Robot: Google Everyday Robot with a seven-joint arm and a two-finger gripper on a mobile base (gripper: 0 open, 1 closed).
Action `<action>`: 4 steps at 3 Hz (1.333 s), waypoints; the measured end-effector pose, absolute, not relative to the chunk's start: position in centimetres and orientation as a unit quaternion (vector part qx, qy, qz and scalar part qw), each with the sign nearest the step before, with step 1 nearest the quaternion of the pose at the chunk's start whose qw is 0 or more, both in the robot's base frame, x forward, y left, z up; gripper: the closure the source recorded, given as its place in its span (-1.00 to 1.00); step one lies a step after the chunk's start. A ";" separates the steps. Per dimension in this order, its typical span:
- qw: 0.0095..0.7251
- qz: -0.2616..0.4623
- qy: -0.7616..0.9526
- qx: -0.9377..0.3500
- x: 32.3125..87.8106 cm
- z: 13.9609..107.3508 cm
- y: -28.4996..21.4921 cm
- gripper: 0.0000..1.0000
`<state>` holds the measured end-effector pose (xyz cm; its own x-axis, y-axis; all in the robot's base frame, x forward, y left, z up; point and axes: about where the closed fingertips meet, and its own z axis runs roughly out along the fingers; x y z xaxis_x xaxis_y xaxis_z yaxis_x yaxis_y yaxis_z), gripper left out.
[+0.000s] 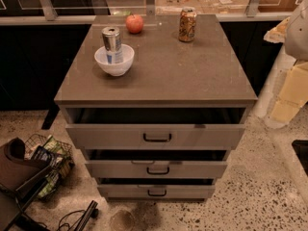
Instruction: Pick redbull can from white bowl and place on counter
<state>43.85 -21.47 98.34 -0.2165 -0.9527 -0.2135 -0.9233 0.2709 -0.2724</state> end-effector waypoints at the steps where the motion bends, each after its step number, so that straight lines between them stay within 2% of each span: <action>1: 0.179 -0.046 0.777 -0.602 44.0 98.6 -21.4 -1.00; 2: 0.238 -0.028 0.771 -0.590 46.6 99.3 -21.0 -1.00; 4: 0.446 0.092 0.733 -0.506 56.3 100.7 -17.5 -1.00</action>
Offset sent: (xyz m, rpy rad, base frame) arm 0.0777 0.0209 0.0253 0.3117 -0.2292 0.0082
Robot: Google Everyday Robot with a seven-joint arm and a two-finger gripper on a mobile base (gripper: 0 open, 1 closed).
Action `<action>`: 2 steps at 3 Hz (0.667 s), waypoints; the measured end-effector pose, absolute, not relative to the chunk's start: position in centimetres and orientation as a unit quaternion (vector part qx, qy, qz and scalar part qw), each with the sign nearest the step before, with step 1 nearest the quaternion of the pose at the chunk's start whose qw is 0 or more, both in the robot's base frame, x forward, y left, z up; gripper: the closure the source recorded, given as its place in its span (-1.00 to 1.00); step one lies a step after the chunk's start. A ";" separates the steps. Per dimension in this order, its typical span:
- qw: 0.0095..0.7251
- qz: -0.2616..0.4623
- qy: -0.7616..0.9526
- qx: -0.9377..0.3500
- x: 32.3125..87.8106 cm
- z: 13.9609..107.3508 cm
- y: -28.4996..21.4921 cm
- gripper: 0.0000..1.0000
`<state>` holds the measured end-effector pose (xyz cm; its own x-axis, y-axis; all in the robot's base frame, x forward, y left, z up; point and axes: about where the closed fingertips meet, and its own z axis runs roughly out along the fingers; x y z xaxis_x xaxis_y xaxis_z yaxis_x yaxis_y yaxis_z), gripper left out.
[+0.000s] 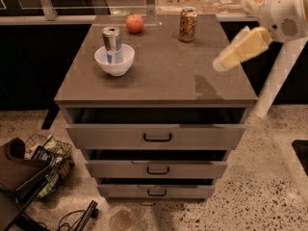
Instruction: Pick redbull can from white bowl and place on counter
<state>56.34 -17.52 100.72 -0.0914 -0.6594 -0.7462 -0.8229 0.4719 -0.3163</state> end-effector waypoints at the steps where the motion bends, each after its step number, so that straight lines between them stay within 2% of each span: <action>1: 0.543 0.165 0.687 -0.454 61.0 103.3 -14.6 -1.00; 2: 0.597 0.229 0.644 -0.420 63.7 105.3 -11.2 -1.00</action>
Offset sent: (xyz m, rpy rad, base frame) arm 0.1039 0.0835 0.0670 0.6495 -0.2096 0.0912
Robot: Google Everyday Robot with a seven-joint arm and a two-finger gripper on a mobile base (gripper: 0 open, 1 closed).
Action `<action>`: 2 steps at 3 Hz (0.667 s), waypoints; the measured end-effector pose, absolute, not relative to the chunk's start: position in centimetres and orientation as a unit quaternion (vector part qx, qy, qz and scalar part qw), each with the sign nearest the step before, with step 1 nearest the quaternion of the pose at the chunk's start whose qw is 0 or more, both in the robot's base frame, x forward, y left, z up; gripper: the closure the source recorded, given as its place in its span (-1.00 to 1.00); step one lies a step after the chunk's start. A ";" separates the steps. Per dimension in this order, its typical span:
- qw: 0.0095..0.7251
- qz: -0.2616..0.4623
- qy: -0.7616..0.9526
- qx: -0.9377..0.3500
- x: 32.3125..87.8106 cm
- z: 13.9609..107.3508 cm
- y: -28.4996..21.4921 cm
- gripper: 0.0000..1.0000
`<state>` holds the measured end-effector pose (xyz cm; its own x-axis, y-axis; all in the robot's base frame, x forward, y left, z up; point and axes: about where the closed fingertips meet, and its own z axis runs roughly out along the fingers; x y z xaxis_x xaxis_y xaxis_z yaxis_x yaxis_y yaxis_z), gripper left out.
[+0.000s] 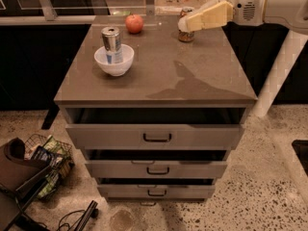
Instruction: Pick redbull can from white bowl and place on counter
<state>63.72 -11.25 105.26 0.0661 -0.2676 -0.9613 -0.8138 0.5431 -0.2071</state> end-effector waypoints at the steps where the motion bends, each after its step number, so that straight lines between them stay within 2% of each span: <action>1: 0.597 0.229 0.644 -0.420 63.7 105.3 -11.2 -1.00; 2: 0.581 0.227 0.651 -0.432 64.8 102.6 -6.9 -1.00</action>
Offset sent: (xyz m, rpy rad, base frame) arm 0.0175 0.0647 -0.0449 -0.0612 0.0419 0.0053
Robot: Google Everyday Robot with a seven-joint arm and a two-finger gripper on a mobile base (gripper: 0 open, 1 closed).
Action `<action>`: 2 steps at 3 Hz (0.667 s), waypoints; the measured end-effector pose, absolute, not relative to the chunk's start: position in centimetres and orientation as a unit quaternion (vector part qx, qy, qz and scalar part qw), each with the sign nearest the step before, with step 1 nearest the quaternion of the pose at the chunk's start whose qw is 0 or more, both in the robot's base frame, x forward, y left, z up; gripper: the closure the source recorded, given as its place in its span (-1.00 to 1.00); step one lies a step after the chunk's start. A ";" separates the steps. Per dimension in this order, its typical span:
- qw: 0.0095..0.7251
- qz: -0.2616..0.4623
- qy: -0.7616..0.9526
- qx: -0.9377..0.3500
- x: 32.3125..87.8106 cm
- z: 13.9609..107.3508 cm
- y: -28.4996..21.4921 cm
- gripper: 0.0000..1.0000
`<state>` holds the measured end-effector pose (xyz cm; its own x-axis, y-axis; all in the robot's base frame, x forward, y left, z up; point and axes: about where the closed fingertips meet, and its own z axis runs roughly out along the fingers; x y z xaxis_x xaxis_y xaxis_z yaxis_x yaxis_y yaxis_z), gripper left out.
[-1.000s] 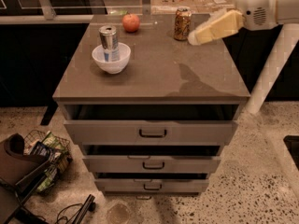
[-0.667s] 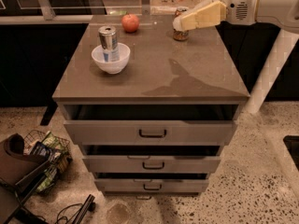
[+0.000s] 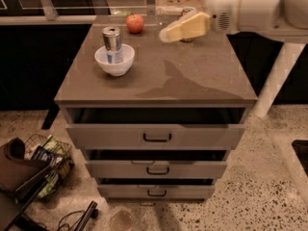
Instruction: Pick redbull can from white bowl and place on counter
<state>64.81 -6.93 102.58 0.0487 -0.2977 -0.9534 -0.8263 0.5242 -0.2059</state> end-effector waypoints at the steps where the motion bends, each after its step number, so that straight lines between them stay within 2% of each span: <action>1: 0.571 0.231 0.653 -0.441 66.0 100.3 -3.1 -1.00; 2: 0.566 0.258 0.648 -0.440 67.4 98.3 0.7 -1.00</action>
Offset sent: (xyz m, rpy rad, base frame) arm 0.0494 0.1230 -0.0722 0.0798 0.0812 0.1026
